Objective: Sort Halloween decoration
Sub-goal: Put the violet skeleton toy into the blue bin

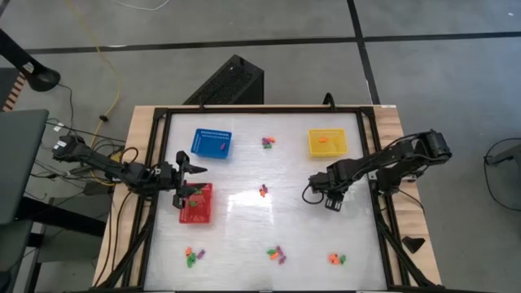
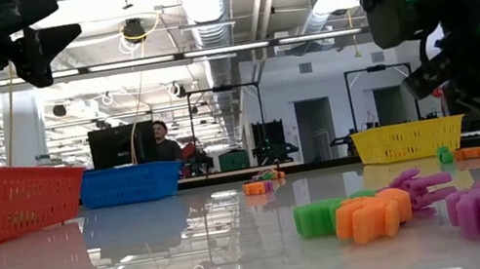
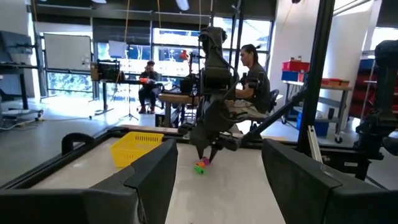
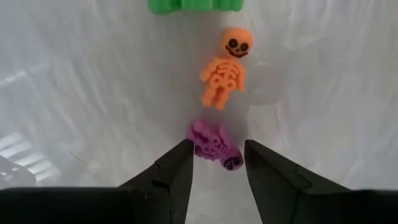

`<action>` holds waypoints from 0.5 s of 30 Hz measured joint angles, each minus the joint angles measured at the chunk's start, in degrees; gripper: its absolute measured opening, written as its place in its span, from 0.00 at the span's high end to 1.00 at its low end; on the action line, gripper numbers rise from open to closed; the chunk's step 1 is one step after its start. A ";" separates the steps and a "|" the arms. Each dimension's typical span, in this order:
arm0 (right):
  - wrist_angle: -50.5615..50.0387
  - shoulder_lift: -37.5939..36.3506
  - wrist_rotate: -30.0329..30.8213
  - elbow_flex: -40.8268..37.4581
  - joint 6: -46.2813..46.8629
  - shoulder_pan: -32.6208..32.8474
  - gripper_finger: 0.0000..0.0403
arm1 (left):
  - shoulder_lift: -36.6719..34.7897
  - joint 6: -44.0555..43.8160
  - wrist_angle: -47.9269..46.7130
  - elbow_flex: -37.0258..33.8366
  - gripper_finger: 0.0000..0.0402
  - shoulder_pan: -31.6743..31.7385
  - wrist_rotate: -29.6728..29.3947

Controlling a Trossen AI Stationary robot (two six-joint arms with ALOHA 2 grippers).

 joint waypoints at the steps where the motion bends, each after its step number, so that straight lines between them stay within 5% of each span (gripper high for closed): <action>1: 0.47 0.00 -0.08 0.00 -0.18 0.00 0.57 | 0.00 0.00 0.01 0.00 0.44 0.00 -0.01; 7: 2.38 0.02 -3.69 0.00 -2.80 -1.54 0.60 | 0.00 -0.12 0.01 0.00 0.44 0.00 -0.02; 15: 1.24 -0.04 -6.99 0.37 -3.21 -3.04 0.89 | 0.00 -0.33 0.01 0.00 0.44 0.00 -0.06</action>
